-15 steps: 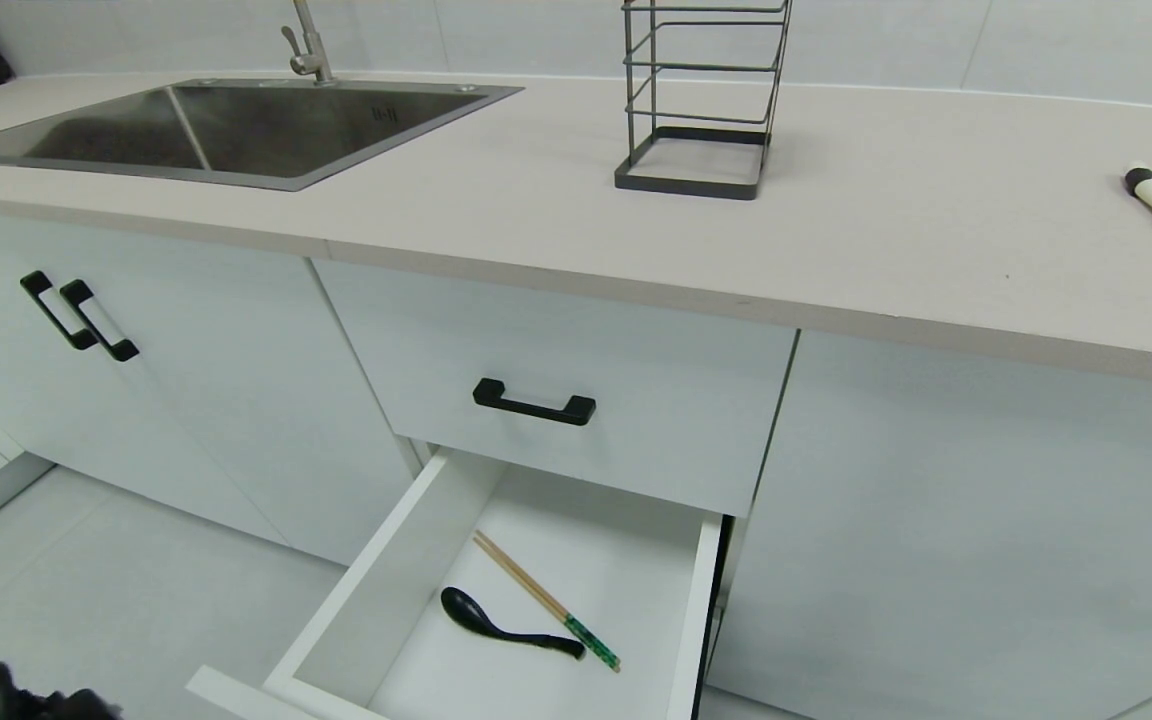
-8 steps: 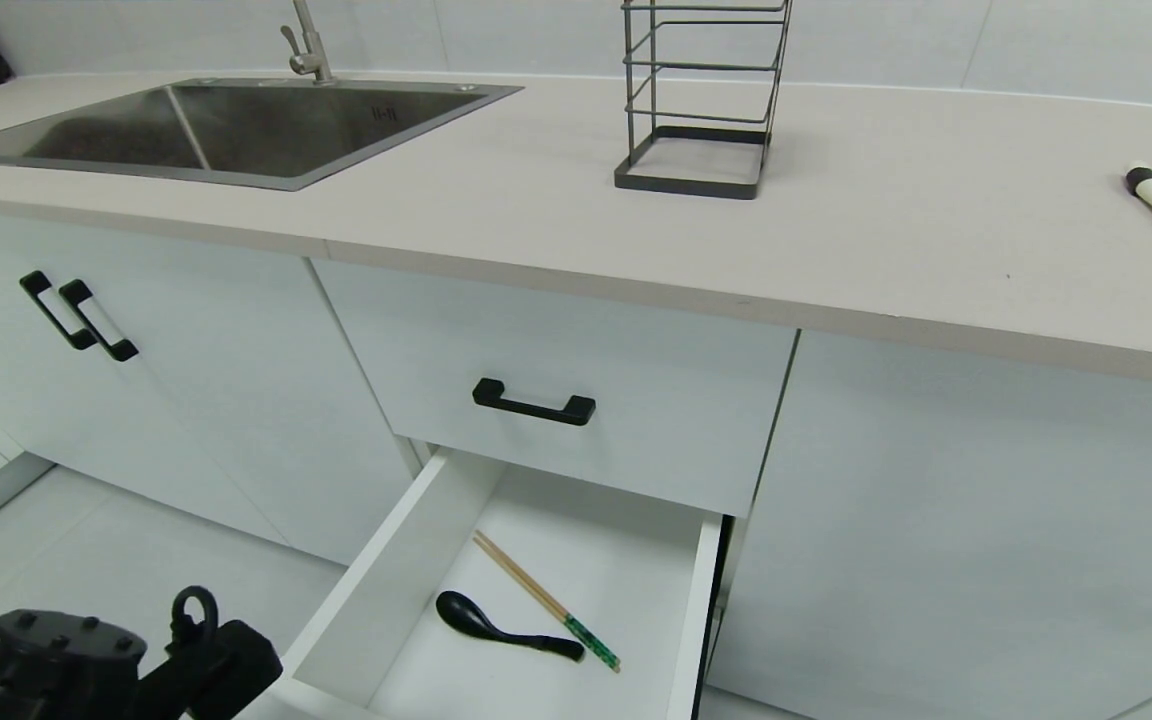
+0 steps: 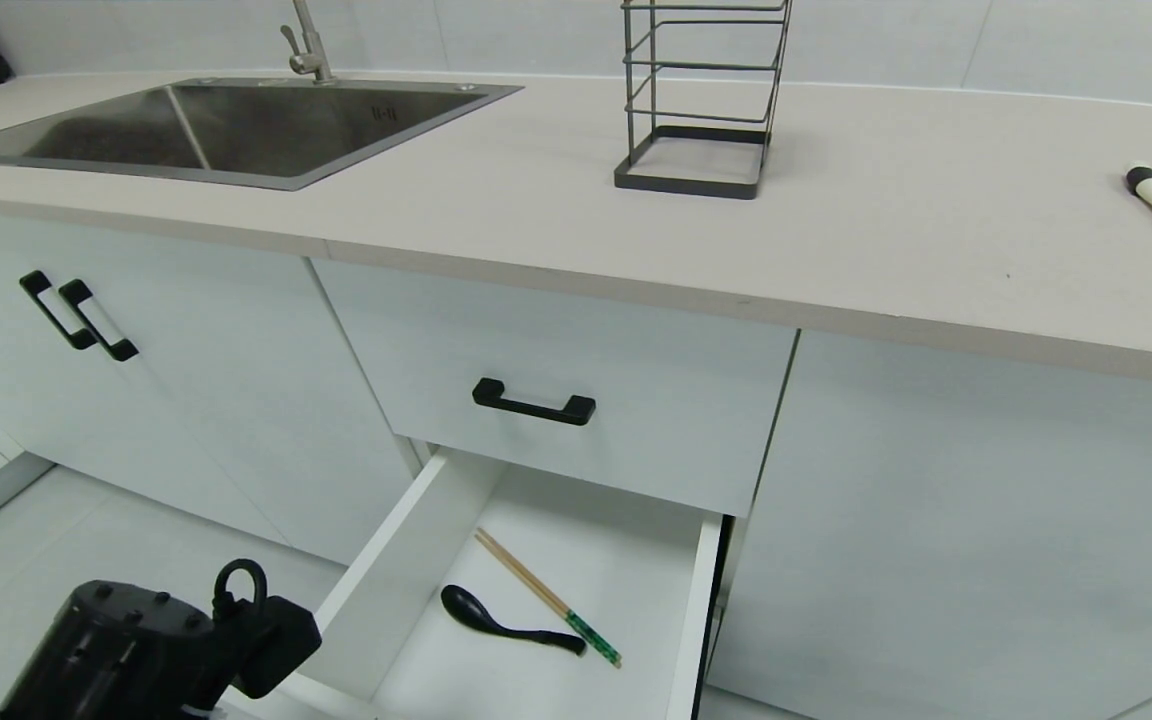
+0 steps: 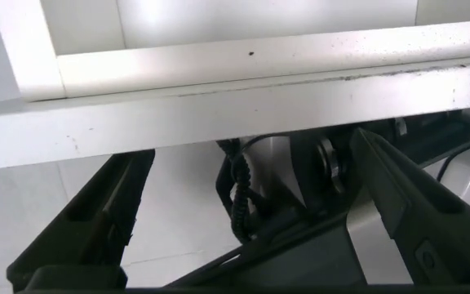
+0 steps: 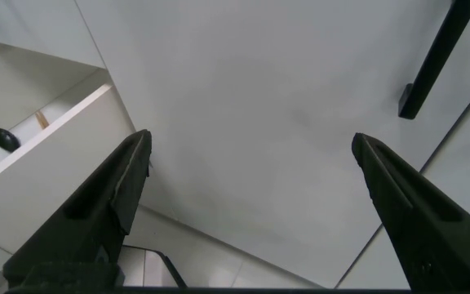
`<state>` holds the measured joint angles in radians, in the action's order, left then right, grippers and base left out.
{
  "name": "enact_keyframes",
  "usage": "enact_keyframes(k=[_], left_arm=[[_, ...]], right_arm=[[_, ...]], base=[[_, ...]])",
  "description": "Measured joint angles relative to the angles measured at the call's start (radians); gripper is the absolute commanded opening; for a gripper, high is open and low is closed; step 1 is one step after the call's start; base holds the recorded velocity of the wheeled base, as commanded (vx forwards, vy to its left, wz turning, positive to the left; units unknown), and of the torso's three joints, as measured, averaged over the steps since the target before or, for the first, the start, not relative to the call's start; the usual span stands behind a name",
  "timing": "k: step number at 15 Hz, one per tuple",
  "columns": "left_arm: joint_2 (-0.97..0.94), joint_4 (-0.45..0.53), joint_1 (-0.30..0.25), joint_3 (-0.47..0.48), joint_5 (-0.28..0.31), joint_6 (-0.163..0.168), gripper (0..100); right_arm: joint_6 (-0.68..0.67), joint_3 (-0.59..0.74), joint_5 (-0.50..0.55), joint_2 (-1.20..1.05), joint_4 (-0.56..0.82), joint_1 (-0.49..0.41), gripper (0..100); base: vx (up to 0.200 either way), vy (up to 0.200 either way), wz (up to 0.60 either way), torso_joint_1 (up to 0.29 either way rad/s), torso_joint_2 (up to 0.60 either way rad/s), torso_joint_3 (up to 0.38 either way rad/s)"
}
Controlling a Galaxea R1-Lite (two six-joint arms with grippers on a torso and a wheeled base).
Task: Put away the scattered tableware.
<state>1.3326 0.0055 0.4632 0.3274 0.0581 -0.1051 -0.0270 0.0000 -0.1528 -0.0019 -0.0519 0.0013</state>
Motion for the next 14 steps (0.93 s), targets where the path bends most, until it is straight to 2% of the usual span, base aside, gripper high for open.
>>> enact_keyframes(k=[4,14], left_arm=[[0.016,-0.029,0.003,0.002,0.000,0.004,100],[0.104,-0.207,0.003,0.024,0.003,0.007,100]], right_arm=[[-0.001,0.000,0.000,0.000,0.000,0.000,100],[-0.001,0.000,0.000,0.000,0.000,0.000,100]], base=[[0.000,0.000,0.00,0.000,0.00,0.000],[0.000,0.000,0.00,0.000,0.00,0.000]])
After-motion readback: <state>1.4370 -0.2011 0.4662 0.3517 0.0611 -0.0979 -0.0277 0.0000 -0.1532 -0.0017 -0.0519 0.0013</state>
